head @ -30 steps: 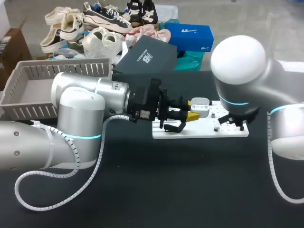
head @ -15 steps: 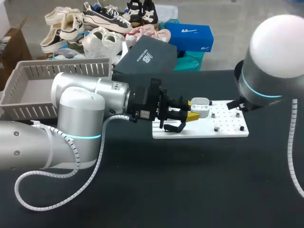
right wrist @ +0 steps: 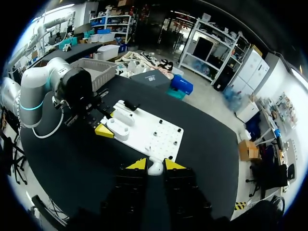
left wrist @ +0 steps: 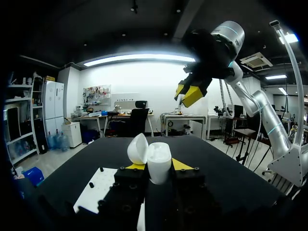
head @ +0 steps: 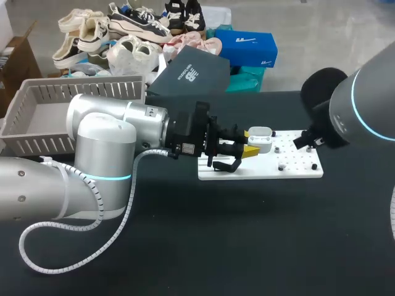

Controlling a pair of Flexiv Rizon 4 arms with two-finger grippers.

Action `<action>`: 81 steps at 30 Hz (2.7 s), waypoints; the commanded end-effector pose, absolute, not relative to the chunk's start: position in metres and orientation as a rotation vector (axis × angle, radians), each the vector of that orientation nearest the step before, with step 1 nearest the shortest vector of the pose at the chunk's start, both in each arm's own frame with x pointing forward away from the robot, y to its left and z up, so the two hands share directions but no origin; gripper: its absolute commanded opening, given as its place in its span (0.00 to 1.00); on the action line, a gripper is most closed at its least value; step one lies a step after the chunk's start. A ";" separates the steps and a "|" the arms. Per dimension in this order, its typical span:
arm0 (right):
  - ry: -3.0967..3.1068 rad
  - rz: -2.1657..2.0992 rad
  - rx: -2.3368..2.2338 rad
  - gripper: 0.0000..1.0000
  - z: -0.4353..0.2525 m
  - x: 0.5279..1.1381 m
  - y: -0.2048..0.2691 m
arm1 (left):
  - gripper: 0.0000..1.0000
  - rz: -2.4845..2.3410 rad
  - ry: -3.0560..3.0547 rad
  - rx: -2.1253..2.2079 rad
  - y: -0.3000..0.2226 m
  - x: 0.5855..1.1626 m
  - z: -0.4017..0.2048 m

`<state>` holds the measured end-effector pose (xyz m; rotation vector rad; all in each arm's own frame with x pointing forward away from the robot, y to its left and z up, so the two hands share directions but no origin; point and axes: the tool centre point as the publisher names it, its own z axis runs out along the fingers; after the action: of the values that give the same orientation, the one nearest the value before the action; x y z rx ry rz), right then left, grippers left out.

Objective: Pick up each earbud case from the left stands, insert the matching earbuds, close the lid, and place the case in the box.

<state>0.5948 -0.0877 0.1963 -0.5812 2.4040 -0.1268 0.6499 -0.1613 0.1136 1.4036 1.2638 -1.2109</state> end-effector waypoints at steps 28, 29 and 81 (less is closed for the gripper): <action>2.549 -0.285 -0.703 0.00 0.200 0.613 -0.051 | 0.00 -1.210 1.265 1.403 -0.162 0.650 0.113; 2.549 -0.285 -0.703 0.00 0.200 0.613 -0.051 | 0.00 -1.210 1.265 1.403 -0.162 0.650 0.113; 2.876 -0.486 -0.255 0.00 0.195 0.611 -0.009 | 0.00 -1.210 1.265 1.403 -0.162 0.650 0.113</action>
<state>0.6078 -0.0088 0.1954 -0.2692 2.8693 -0.4810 0.6499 -0.1613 0.1136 1.4036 1.2638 -1.2109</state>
